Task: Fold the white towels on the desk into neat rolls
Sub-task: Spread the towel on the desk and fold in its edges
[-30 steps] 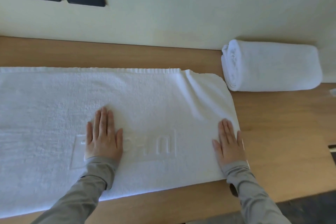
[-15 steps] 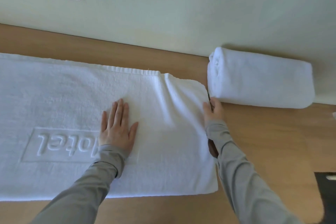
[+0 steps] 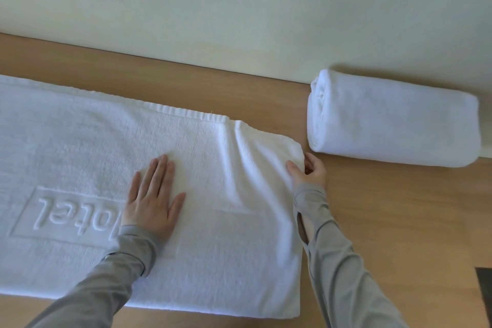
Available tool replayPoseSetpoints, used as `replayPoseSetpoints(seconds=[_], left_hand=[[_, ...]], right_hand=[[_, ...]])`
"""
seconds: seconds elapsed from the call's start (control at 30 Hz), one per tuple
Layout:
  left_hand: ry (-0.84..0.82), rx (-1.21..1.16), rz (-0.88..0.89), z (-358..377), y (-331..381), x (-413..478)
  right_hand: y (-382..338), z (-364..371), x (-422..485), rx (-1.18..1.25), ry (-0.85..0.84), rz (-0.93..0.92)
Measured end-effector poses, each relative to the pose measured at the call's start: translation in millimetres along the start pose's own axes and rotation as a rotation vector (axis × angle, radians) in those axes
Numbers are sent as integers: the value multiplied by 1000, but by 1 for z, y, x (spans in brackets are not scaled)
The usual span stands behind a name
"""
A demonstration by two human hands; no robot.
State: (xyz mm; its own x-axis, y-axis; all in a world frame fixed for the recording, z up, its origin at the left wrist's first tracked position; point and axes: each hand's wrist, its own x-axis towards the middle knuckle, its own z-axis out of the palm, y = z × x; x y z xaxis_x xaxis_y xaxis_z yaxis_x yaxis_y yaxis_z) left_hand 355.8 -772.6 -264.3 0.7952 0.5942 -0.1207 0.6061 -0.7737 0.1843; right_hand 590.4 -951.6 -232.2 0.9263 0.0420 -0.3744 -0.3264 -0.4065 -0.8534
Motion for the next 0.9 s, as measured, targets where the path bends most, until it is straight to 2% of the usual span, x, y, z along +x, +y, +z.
replayPoseSetpoints(seconds=[0.17, 0.37, 0.47, 0.53, 0.6, 0.7, 0.77, 0.9], left_hand=[[-5, -2, -4, 1, 0, 1], [7, -18, 0, 1, -1, 1], [8, -31, -1, 1, -1, 1], [10, -33, 3, 2, -2, 1], [12, -37, 5, 2, -3, 1], [20, -40, 5, 2, -2, 1], [21, -46, 2, 2, -3, 2], [23, -48, 6, 3, -2, 2]], right_hand=[[-3, 4, -4, -29, -13, -58], [-20, 9, 1, -2, -23, -36], [-29, 12, -6, 12, -115, -172], [-25, 13, -16, 4, -204, -205], [-21, 14, -23, -70, -217, -209], [-30, 10, -17, -131, -153, -142], [-42, 12, -13, -110, -146, -33], [-46, 22, -23, -234, -402, 29]])
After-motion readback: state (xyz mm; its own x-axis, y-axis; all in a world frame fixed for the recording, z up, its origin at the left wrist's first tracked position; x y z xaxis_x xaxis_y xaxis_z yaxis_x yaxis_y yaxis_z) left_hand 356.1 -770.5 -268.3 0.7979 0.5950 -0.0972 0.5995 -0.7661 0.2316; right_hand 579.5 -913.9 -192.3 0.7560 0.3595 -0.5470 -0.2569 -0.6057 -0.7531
